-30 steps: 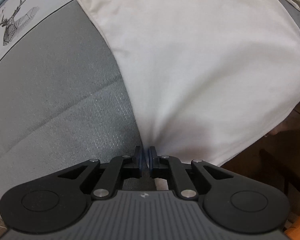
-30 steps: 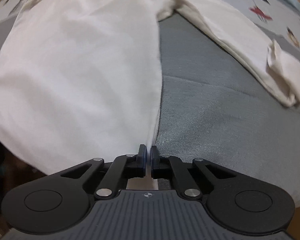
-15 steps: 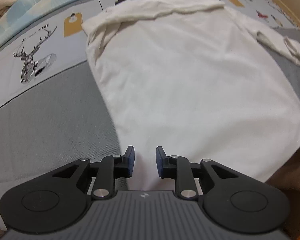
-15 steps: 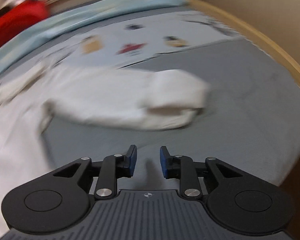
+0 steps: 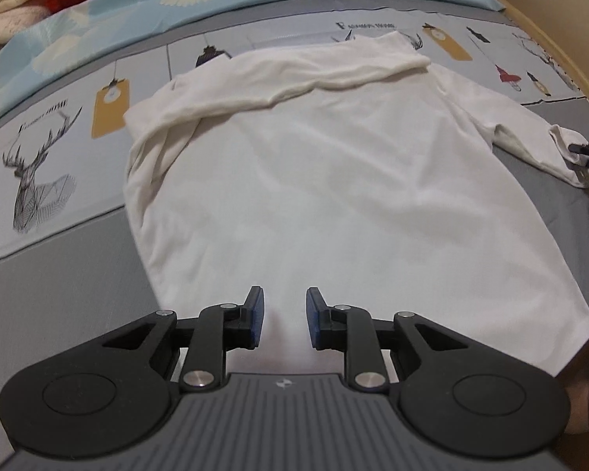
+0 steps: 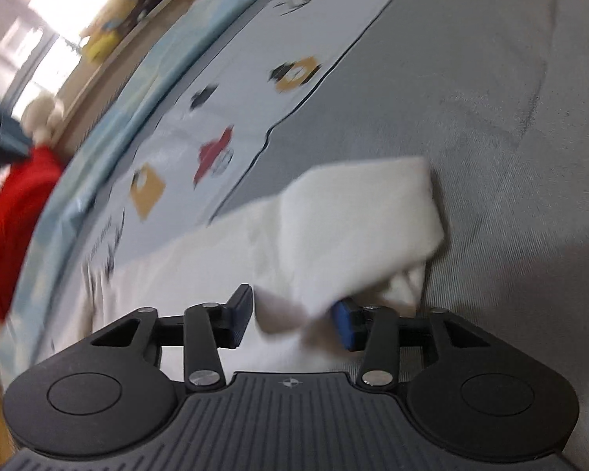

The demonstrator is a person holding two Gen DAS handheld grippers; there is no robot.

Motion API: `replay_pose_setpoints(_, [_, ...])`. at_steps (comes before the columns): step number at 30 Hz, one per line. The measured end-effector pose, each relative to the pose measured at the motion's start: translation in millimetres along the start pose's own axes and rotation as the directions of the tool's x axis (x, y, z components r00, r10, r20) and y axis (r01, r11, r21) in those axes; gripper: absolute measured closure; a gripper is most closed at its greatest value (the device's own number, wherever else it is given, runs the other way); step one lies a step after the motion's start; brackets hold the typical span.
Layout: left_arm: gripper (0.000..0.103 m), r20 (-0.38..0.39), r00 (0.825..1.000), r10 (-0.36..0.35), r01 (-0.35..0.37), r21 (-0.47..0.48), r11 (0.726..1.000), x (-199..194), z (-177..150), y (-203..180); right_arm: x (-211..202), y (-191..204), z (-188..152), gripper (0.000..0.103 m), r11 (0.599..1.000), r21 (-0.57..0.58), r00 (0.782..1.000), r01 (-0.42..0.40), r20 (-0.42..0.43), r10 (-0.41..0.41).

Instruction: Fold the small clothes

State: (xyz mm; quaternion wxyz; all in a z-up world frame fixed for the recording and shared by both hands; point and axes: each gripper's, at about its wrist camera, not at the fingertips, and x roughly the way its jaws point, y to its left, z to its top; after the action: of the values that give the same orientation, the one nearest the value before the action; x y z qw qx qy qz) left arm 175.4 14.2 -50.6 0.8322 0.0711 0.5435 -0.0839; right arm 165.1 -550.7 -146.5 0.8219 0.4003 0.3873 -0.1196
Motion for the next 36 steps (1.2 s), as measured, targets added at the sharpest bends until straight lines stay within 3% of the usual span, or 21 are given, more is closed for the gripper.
replay_pose_setpoints(1, [0.078, 0.002, 1.000, -0.002, 0.002, 0.004, 1.000, 1.5, 4.0, -1.7, 3.5, -2.0, 6.5, 0.094, 1.000, 0.014, 1.000, -0.015, -0.005, 0.015])
replay_pose_setpoints(6, [0.078, 0.006, 1.000, -0.003, 0.003, 0.024, 1.000, 10.0, 19.9, -7.0, -10.0, -5.8, 47.5, 0.096, 1.000, -0.024, 0.999, -0.017, 0.031, 0.018])
replay_pose_setpoints(8, [0.078, 0.005, 1.000, 0.003, -0.003, 0.030, 1.000, 14.2, 25.2, -8.0, -22.1, -10.5, 68.5, 0.096, 0.994, -0.088, 0.996, 0.068, 0.063, -0.063])
replay_pose_setpoints(11, [0.078, 0.000, 1.000, 0.006, -0.006, 0.038, 0.999, 19.2, 30.2, -8.5, -34.6, -29.2, 89.2, 0.095, 0.958, -0.151, 0.965, 0.245, 0.129, -0.227])
replay_pose_setpoints(12, [0.078, 0.001, 1.000, 0.009, -0.009, 0.043, 0.999, 20.3, 31.8, -9.1, -37.3, -42.8, 93.7, 0.095, 0.956, -0.113, 0.956, 0.270, 0.153, -0.251])
replay_pose_setpoints(16, [0.078, 0.010, 1.000, 0.009, -0.010, 0.049, 0.999, 20.9, 36.9, -8.7, -51.4, -95.5, 97.3, 0.095, 0.966, 0.172, 0.949, 0.195, 0.214, -0.230])
replay_pose_setpoints(20, [0.078, 0.017, 1.000, 0.006, -0.006, 0.047, 0.999, 20.7, 39.6, -8.8, -73.1, -105.8, 93.5, 0.093, 0.951, 0.294, 0.920, 0.091, 0.341, -0.194])
replay_pose_setpoints(21, [0.078, 0.017, 1.000, 0.004, -0.005, 0.051, 0.999, 20.9, 39.5, -9.8, -79.7, -106.5, 91.9, 0.088, 0.947, 0.313, 0.904, 0.071, 0.381, -0.194])
replay_pose_setpoints(23, [0.078, 0.015, 1.000, 0.001, -0.002, 0.063, 0.998, 21.3, 38.9, -12.8, -88.2, -114.8, 90.4, 0.068, 0.927, 0.372, 0.873, 0.033, 0.441, -0.208])
replay_pose_setpoints(24, [0.078, 0.015, 1.000, 0.001, -0.002, 0.069, 0.998, 21.3, 38.5, -13.8, -89.9, -121.2, 89.9, 0.049, 0.911, 0.412, 0.865, 0.022, 0.449, -0.224])
replay_pose_setpoints(27, [0.078, 0.016, 1.000, 0.004, -0.005, 0.068, 0.998, 21.0, 38.5, -14.1, -94.1, -134.9, 82.8, 0.049, 0.854, 0.514, 0.835, 0.081, 0.433, -0.340])
replay_pose_setpoints(28, [0.078, 0.016, 1.000, 0.005, -0.006, 0.065, 0.998, 21.0, 38.6, -13.4, -94.9, -133.4, 82.4, 0.050, 0.857, 0.503, 0.829, 0.106, 0.432, -0.356])
replay_pose_setpoints(30, [0.078, 0.017, 1.000, 0.005, -0.006, 0.061, 0.998, 20.9, 38.3, -13.4, -87.2, -122.0, 85.1, 0.050, 0.898, 0.426, 0.846, 0.108, 0.434, -0.308])
replay_pose_setpoints(33, [0.078, 0.011, 1.000, -0.001, 0.000, 0.072, 0.997, 21.7, 36.9, -17.5, -61.1, -102.6, 88.3, 0.051, 0.954, 0.286, 0.910, 0.088, 0.367, -0.193])
replay_pose_setpoints(34, [0.078, 0.009, 1.000, -0.003, 0.002, 0.076, 0.997, 22.0, 36.3, -19.2, -49.6, -97.8, 89.8, 0.051, 0.960, 0.261, 0.923, 0.105, 0.335, -0.192])
replay_pose_setpoints(36, [0.078, 0.005, 1.000, -0.007, 0.006, 0.082, 0.997, 22.7, 35.3, -21.4, -28.2, -91.2, 92.9, 0.051, 0.952, 0.249, 0.924, 0.178, 0.291, -0.248])
